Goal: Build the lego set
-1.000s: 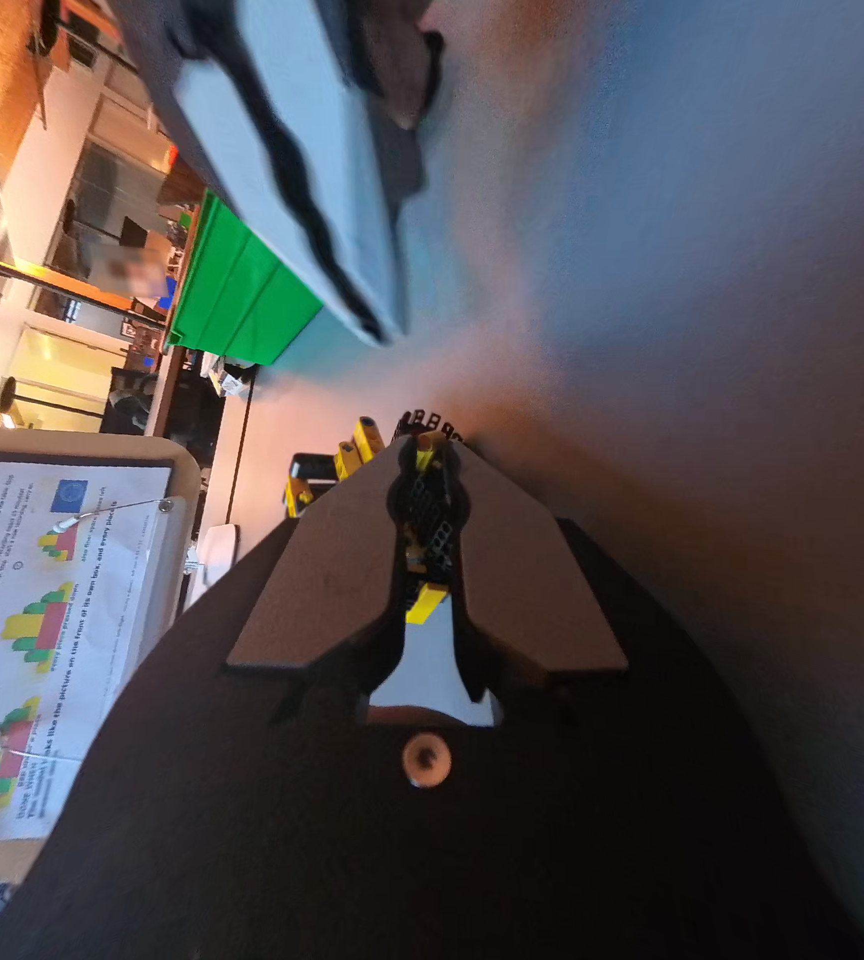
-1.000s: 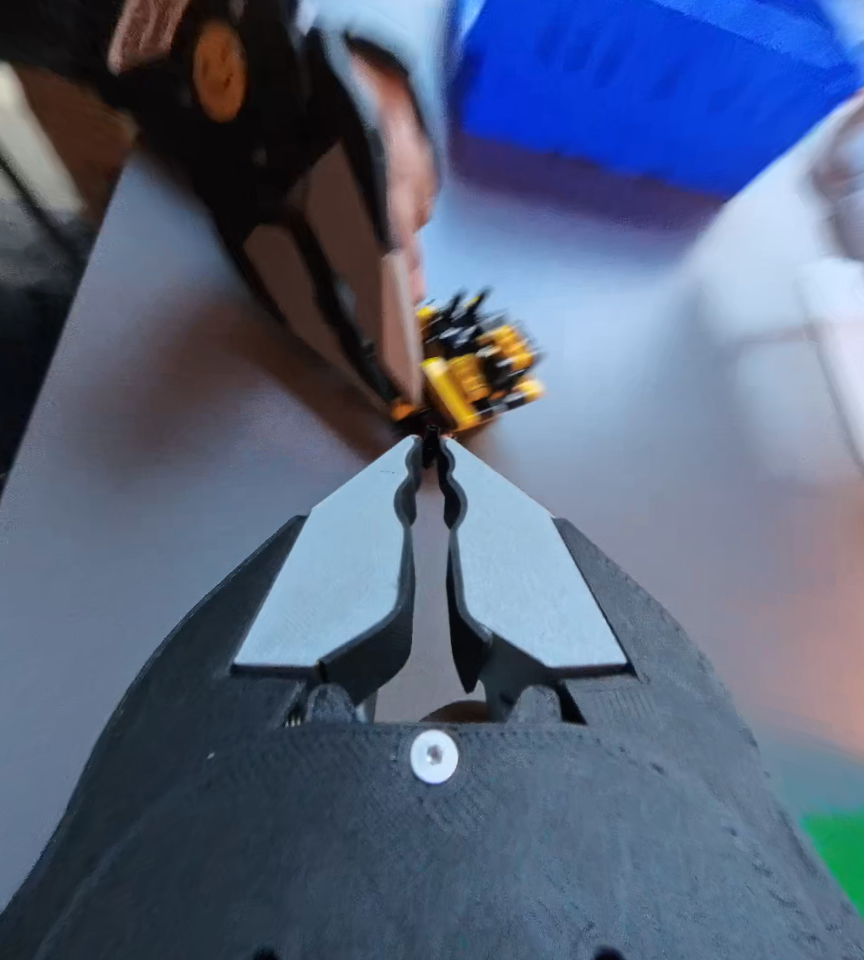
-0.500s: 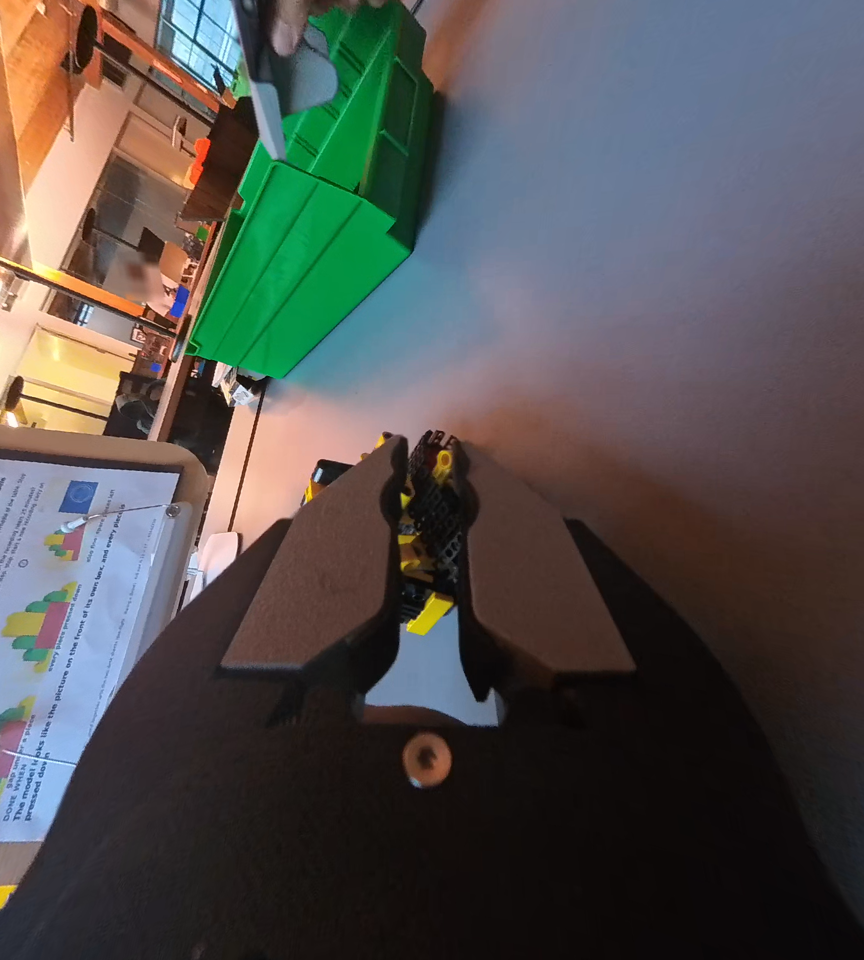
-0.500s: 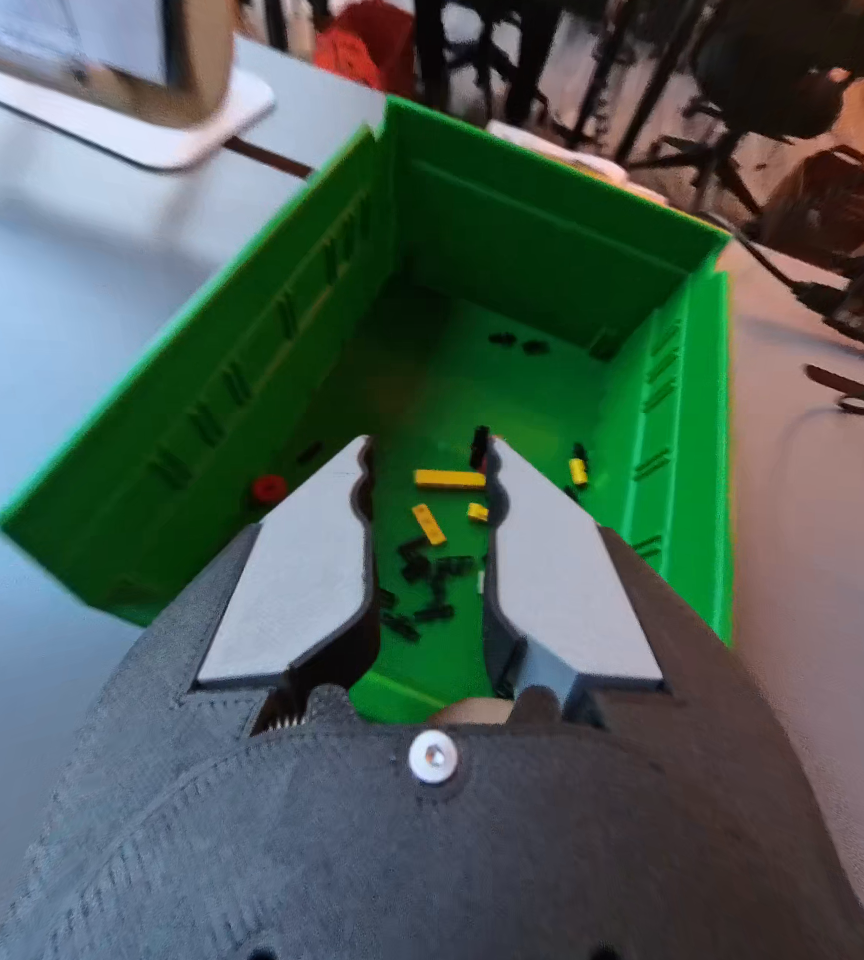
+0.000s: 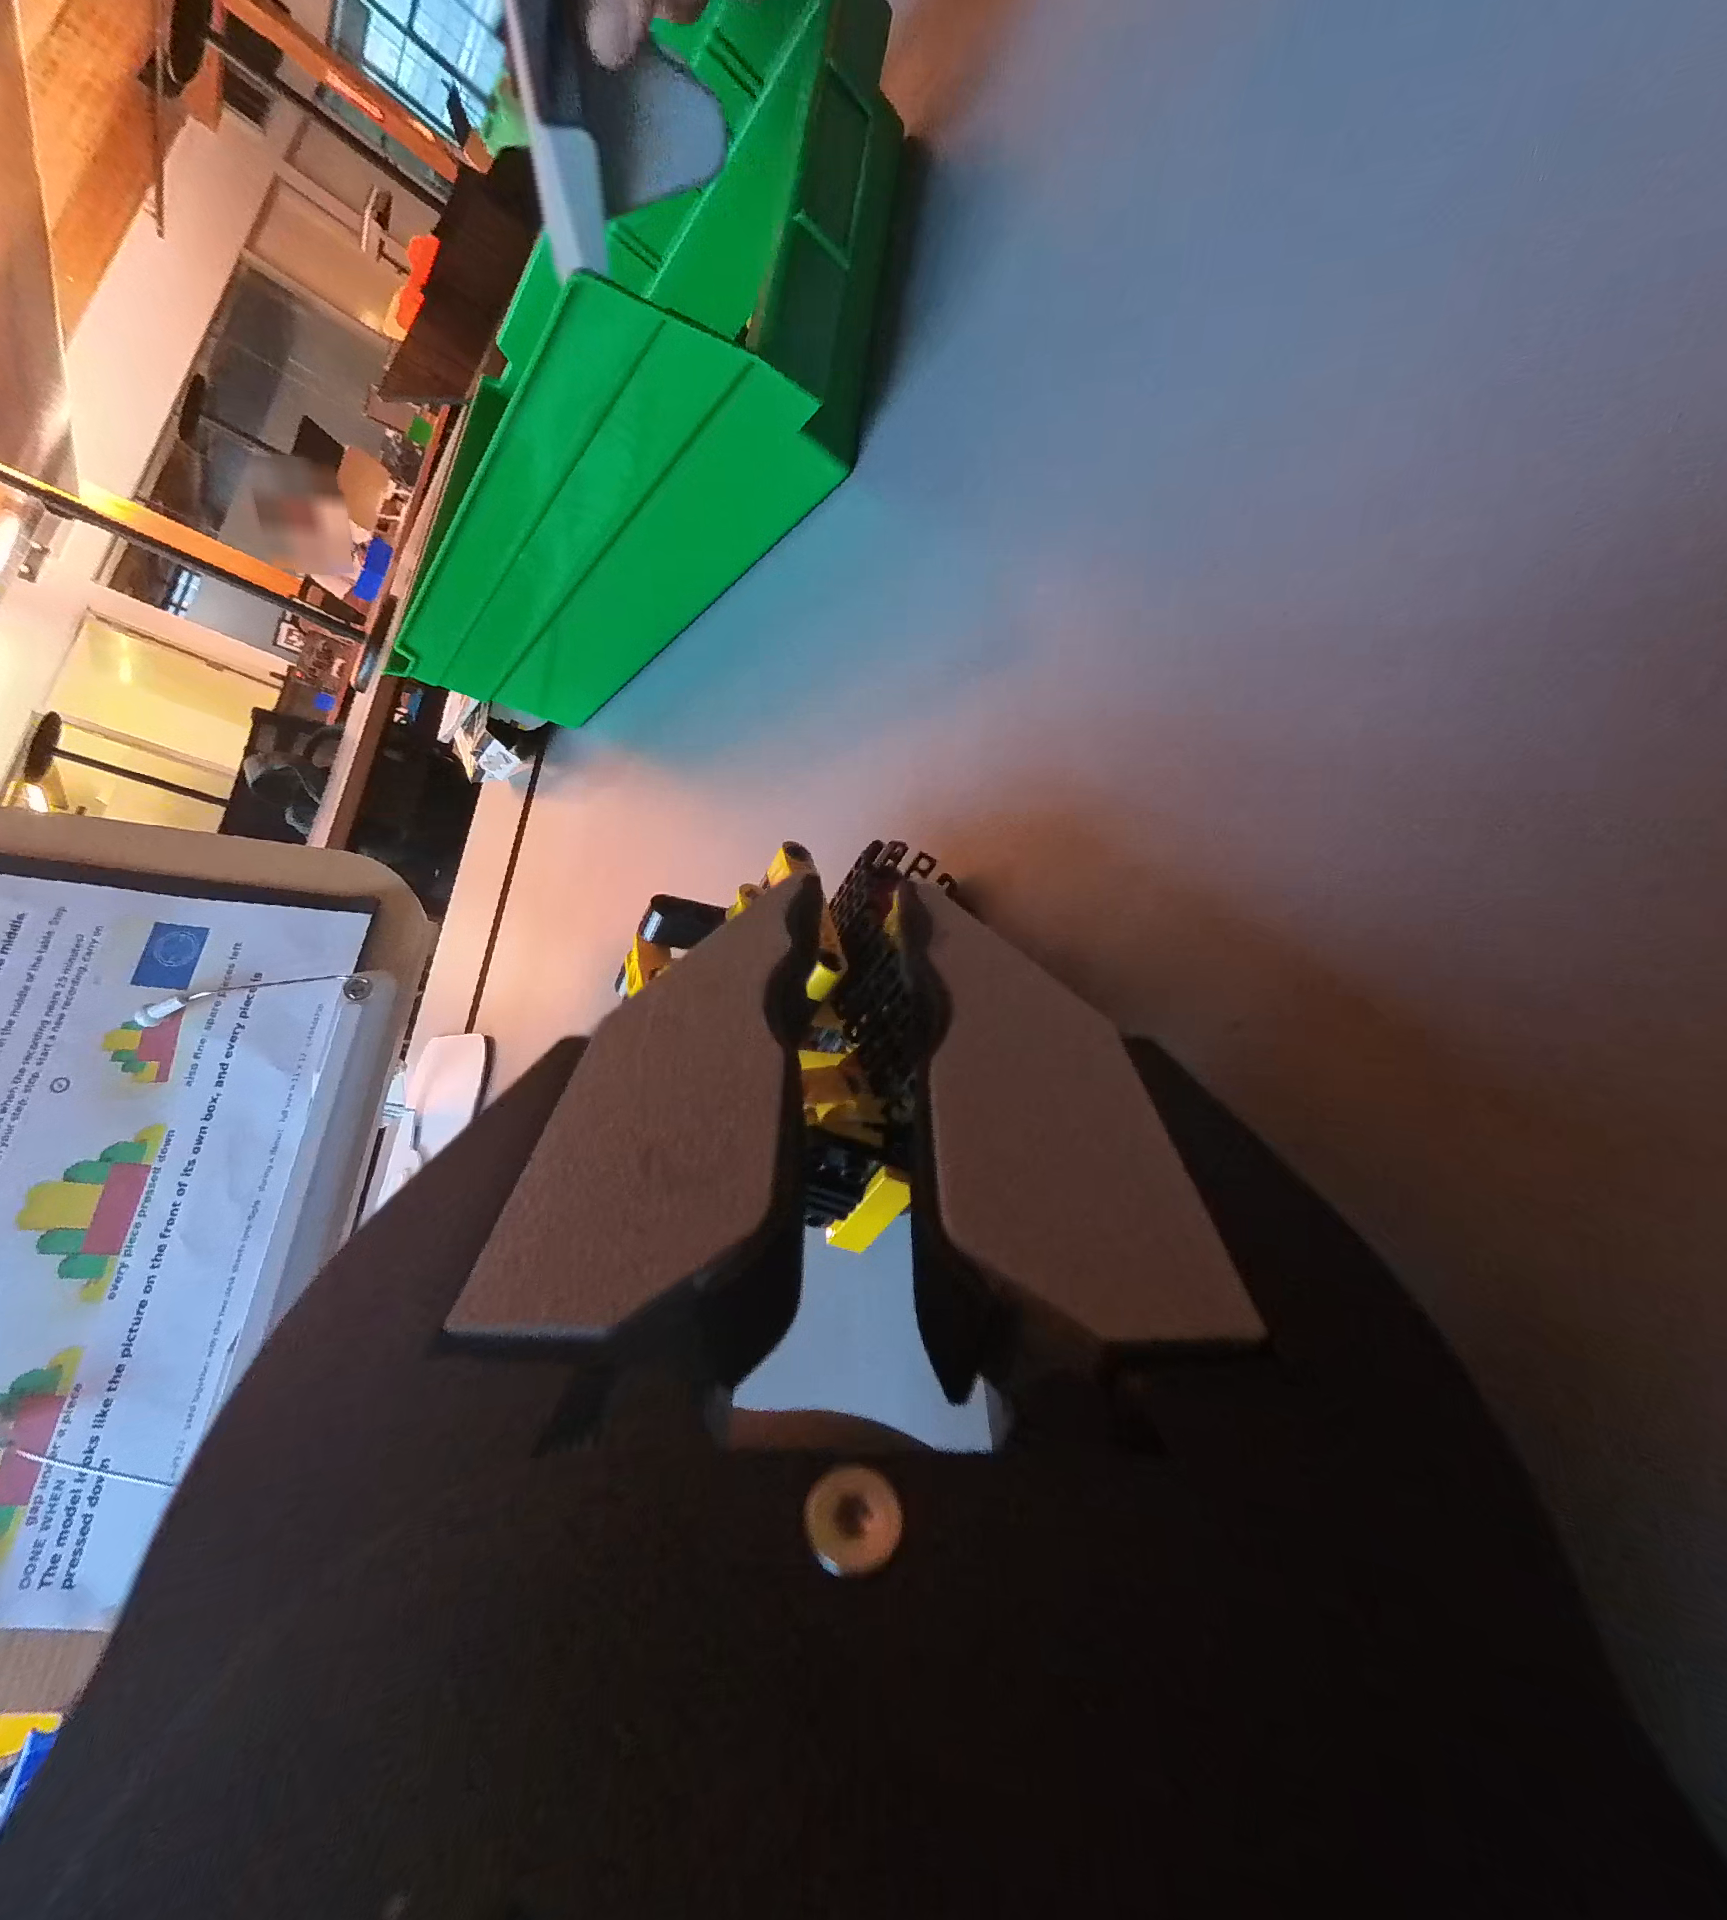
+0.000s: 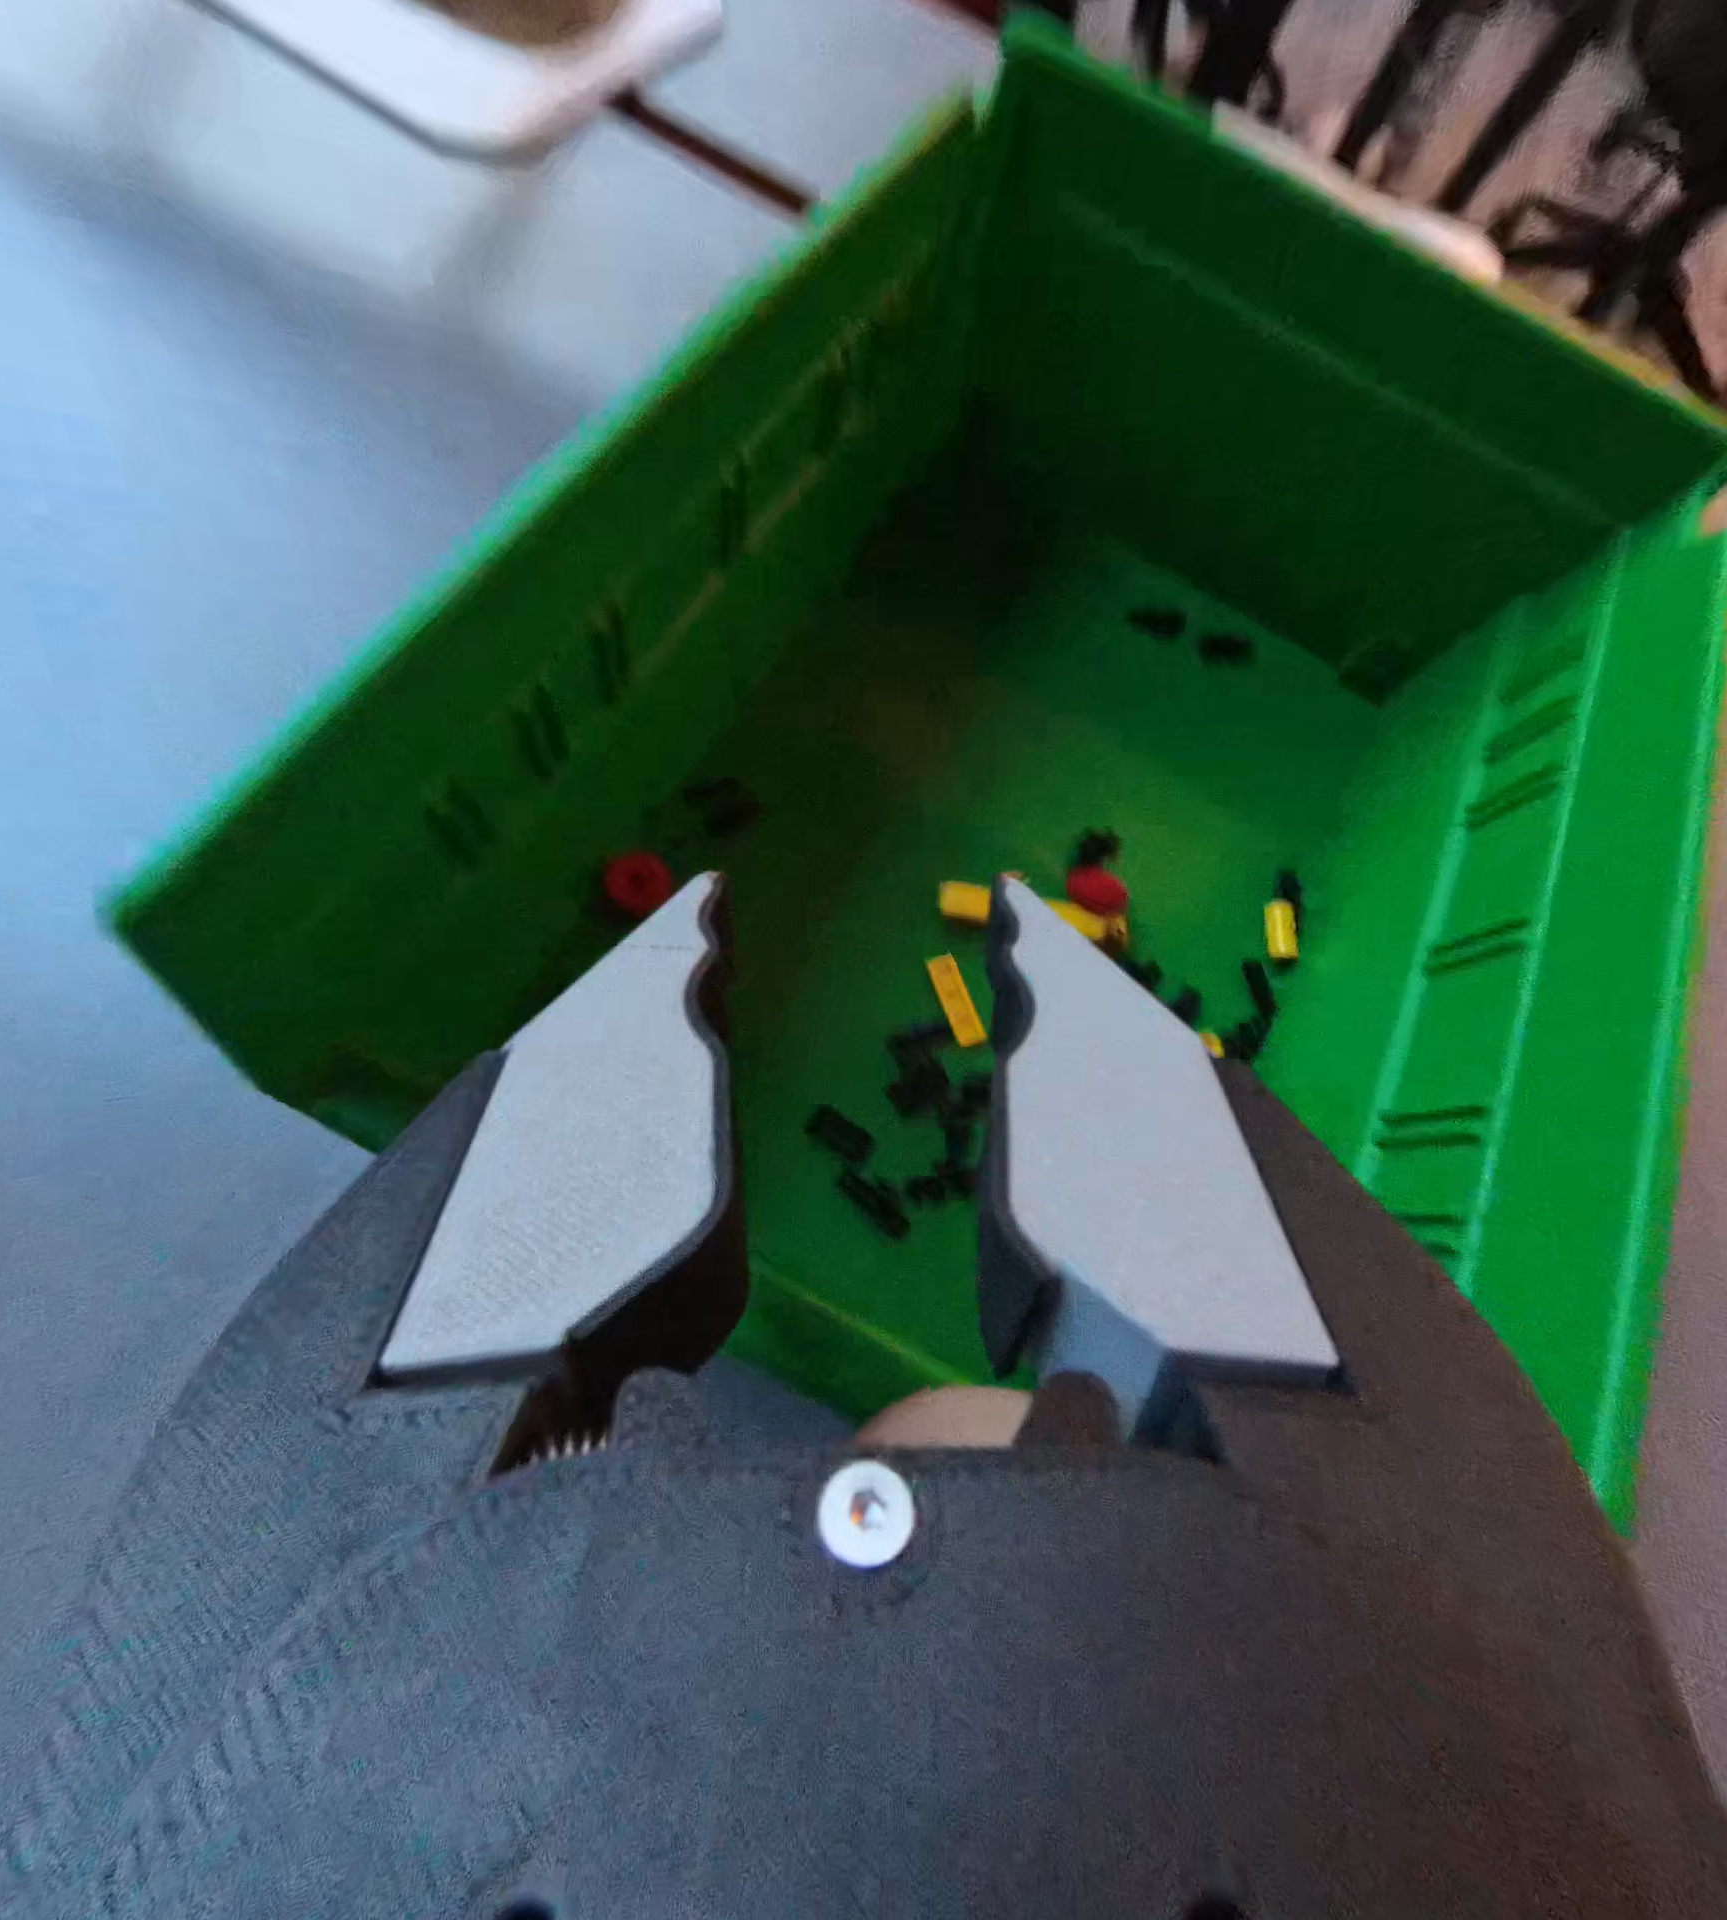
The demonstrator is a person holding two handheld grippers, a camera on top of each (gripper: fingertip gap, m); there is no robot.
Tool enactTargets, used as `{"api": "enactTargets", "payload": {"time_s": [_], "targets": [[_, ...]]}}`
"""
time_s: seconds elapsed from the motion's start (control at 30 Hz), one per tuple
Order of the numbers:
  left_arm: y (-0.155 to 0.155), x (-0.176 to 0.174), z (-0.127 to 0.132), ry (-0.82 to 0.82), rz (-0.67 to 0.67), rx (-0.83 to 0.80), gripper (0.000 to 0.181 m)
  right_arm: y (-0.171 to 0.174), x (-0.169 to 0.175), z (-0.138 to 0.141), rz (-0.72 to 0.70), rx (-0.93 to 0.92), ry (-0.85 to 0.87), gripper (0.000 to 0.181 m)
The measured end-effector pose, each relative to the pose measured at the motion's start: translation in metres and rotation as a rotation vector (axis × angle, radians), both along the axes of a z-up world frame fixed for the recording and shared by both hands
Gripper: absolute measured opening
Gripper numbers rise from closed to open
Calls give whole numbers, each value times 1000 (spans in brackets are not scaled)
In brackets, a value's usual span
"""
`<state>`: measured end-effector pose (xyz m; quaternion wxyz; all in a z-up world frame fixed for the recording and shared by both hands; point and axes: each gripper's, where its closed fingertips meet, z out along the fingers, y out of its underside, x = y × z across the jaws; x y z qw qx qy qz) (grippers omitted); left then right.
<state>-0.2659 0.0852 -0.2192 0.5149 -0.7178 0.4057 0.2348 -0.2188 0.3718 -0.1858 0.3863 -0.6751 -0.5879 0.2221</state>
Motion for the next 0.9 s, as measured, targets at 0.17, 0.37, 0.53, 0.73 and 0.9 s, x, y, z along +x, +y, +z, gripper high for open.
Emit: {"api": "enactTargets", "payload": {"time_s": [0.17, 0.37, 0.53, 0.73, 0.9], "targets": [[0, 0, 0, -2, -1, 1, 12, 9, -2, 24, -63, 33, 126, 43], [-16, 15, 17, -131, -122, -17, 22, -36, -14, 94, 82, 119, 490, 55], [-33, -5, 36, -394, -104, -111, 20, -173, -41, 95, 569, 38, 590, 44], [-42, -4, 13, -455, -92, -281, 0, -278, -48, 13, 944, 4, 268, 37], [-40, -14, -15, -488, 47, -429, 5, -271, -56, -43, 926, 113, 41, 33]]}}
